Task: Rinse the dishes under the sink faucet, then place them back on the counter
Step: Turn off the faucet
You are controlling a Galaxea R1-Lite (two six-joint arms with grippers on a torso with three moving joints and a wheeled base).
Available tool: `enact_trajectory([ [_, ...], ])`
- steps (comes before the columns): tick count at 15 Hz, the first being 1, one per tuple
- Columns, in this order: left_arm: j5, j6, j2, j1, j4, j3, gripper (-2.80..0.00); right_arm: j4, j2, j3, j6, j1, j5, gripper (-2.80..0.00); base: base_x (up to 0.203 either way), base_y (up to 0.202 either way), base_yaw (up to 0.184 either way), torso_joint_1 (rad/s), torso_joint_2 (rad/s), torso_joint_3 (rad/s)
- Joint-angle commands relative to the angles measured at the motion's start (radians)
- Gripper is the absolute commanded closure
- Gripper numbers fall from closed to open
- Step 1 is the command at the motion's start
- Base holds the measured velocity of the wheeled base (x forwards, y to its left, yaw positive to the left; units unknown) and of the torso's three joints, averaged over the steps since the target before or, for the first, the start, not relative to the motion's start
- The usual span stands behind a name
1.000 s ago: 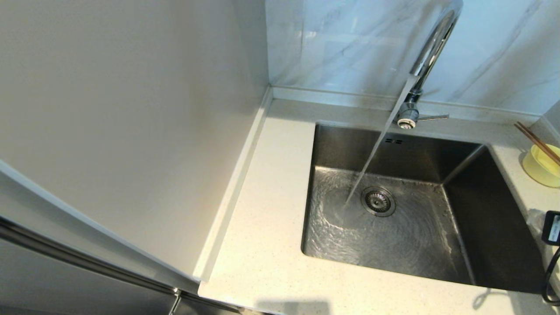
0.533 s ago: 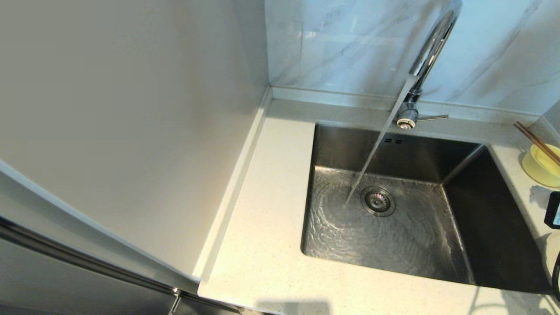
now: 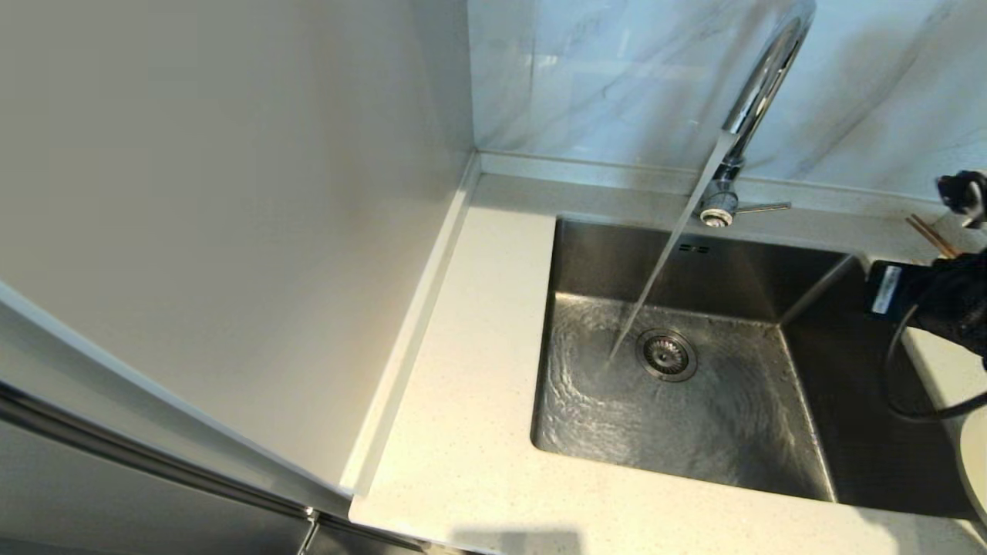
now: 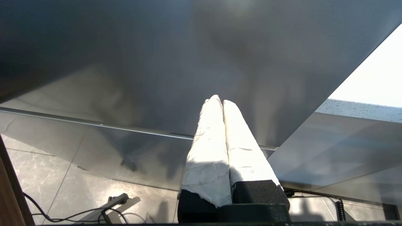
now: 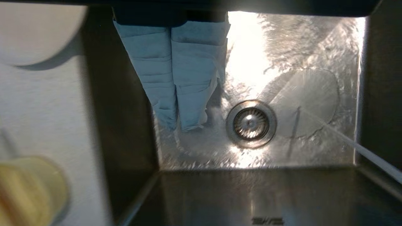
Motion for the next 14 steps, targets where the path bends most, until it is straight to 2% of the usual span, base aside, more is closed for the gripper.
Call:
enact_trajectory([
  [1, 0.0, 0.0, 0.0, 0.0, 0.0, 0.0, 0.0, 0.013, 0.124, -0.076, 0.014, 0.052, -0.05, 0.0, 0.0, 0.0, 0.0, 0.0, 0.0, 0.0],
  [3, 0.0, 0.0, 0.0, 0.0, 0.0, 0.0, 0.0, 0.019, 0.231, -0.166, 0.021, 0.068, -0.1, 0.0, 0.0, 0.0, 0.0, 0.0, 0.0, 0.0],
  [8, 0.0, 0.0, 0.0, 0.0, 0.0, 0.0, 0.0, 0.023, 0.455, -0.392, 0.076, 0.075, -0.157, 0.0, 0.0, 0.0, 0.0, 0.0, 0.0, 0.0],
  [14, 0.0, 0.0, 0.0, 0.0, 0.0, 0.0, 0.0, 0.028, 0.609, -0.683, 0.115, 0.07, -0.203, 0.0, 0.0, 0.0, 0.0, 0.0, 0.0, 0.0],
])
